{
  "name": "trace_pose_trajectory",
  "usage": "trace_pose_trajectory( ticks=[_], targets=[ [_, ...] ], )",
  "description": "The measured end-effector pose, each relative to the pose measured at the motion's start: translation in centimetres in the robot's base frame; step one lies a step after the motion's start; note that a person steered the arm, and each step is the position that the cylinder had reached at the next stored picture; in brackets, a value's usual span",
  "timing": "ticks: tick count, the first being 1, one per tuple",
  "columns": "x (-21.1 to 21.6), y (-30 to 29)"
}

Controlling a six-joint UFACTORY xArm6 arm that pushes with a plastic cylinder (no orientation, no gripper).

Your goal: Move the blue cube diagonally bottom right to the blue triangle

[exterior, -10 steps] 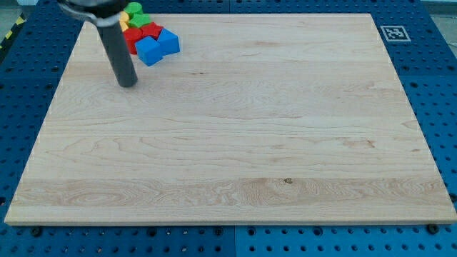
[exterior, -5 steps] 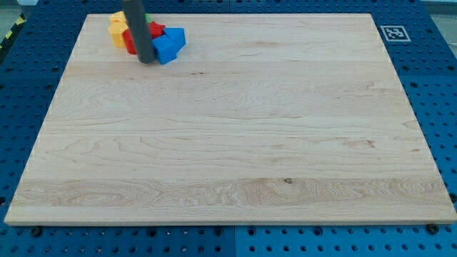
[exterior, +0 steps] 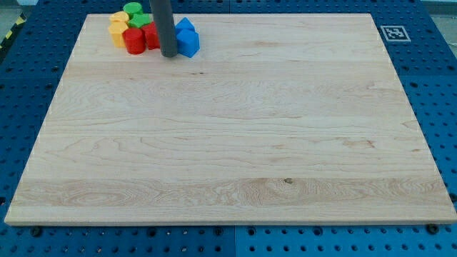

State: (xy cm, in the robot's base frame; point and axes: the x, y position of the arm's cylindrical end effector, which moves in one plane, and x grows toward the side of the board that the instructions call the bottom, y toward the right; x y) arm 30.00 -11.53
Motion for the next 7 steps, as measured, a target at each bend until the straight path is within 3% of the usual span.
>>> trace_pose_trajectory(
  ticks=[2,5,7],
  targets=[
    [-2.2,1.6],
    [-2.3,10.5],
    [-2.3,5.3]
  ],
)
